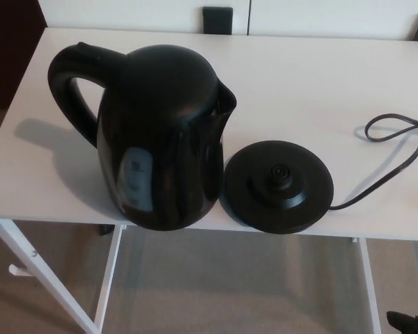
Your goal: The robot walk towards a table in front and uses its left hand to pick up the pot from the base and places it on the table
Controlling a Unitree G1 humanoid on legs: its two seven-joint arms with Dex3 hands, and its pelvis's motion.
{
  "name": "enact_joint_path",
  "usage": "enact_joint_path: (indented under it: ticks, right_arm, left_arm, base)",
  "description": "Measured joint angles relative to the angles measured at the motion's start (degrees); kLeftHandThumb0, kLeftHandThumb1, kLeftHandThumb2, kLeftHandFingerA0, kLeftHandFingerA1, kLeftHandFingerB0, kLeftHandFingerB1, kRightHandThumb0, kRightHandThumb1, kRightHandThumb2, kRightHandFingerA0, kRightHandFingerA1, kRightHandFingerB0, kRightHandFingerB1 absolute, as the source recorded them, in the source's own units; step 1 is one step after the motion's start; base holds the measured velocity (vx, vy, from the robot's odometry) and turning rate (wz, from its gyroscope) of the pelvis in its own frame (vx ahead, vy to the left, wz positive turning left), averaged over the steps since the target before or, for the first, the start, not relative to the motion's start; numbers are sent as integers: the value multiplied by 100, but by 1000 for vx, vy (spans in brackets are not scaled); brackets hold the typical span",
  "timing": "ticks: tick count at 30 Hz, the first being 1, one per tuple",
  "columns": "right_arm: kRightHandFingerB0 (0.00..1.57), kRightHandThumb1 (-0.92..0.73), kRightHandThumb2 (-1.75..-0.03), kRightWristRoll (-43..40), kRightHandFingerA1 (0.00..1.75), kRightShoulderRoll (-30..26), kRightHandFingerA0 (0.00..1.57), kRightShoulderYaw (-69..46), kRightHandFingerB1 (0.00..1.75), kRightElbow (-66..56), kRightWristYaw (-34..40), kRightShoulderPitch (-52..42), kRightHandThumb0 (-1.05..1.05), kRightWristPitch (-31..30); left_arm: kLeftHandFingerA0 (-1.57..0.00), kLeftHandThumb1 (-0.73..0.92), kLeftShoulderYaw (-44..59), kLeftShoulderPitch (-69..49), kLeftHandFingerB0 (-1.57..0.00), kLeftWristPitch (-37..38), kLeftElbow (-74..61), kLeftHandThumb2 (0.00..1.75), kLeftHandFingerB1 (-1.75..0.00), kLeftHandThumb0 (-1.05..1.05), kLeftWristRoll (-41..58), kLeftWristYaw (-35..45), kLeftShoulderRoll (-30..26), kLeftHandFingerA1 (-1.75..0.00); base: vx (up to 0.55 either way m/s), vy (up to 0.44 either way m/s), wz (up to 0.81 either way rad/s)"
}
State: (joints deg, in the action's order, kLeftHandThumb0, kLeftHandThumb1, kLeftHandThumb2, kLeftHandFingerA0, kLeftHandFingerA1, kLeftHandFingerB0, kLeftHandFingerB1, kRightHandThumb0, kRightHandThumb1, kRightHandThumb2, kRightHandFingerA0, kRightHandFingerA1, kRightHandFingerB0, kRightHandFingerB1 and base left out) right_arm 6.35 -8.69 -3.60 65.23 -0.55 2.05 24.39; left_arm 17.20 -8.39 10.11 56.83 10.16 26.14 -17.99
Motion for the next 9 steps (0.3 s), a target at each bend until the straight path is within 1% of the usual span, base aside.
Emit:
enact_joint_path:
  ticks: [3,5,6,9]
  right_arm:
    - [11,-68,-76,-22,47,0,20,-47,38,-5,0,74,-44,-1]
    - [11,-68,-76,-55,47,2,20,-111,38,-18,-3,84,-44,-1]
    - [11,-69,-76,-69,46,3,20,-135,38,-23,-4,84,-43,-1]
    - [11,-69,-76,-88,46,3,19,-161,38,-26,-3,83,-44,-4]
  left_arm:
    - [0,43,-40,126,0,135,130,79,-17,-60,-49,-106,-50,-26]
    - [0,43,-92,168,0,233,203,79,-17,-60,-94,-181,-88,-26]
    - [-1,43,-107,175,0,261,224,79,-18,-59,-105,-202,-100,-30]
    - [0,42,-156,173,0,340,256,78,-18,-58,-133,-252,-144,-29]
  base:
    - [0,0,0]
    - [0,0,0]
    - [0,0,0]
    - [0,0,0]
